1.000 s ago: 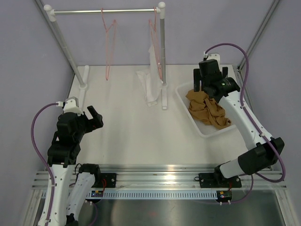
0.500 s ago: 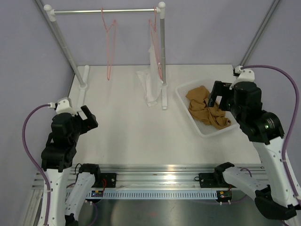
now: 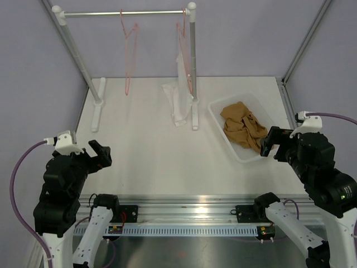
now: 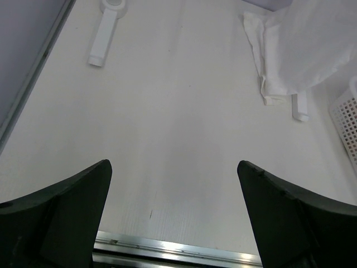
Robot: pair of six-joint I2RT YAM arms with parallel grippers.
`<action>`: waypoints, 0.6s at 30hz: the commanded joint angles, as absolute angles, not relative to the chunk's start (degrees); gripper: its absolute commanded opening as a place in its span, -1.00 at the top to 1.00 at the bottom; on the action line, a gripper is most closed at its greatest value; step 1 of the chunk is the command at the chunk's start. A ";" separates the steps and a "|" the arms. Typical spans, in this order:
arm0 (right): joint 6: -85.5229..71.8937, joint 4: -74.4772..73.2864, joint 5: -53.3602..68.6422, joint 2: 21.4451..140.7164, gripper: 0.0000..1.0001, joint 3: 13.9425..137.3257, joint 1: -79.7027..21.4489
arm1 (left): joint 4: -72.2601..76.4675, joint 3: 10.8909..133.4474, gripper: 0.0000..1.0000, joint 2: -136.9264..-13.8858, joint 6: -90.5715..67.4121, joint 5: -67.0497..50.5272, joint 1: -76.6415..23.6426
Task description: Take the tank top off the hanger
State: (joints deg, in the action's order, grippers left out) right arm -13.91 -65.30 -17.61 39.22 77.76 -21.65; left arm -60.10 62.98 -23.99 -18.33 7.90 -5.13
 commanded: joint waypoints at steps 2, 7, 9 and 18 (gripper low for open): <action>-12.49 -67.94 -20.65 36.22 -0.99 77.44 -21.62 | -58.36 62.32 -0.98 -20.75 -16.61 2.64 -6.06; -12.83 -67.85 -22.06 33.67 -0.99 76.90 -21.62 | -56.52 59.51 -0.98 -17.49 -16.35 2.37 -6.15; -12.66 -68.03 -22.15 33.14 -0.99 76.99 -21.71 | -56.25 59.33 -0.98 -16.79 -16.00 2.02 -6.15; -12.31 -67.85 -22.15 32.26 -0.99 75.94 -21.71 | -55.28 59.06 -0.98 -16.88 -14.77 0.79 -6.15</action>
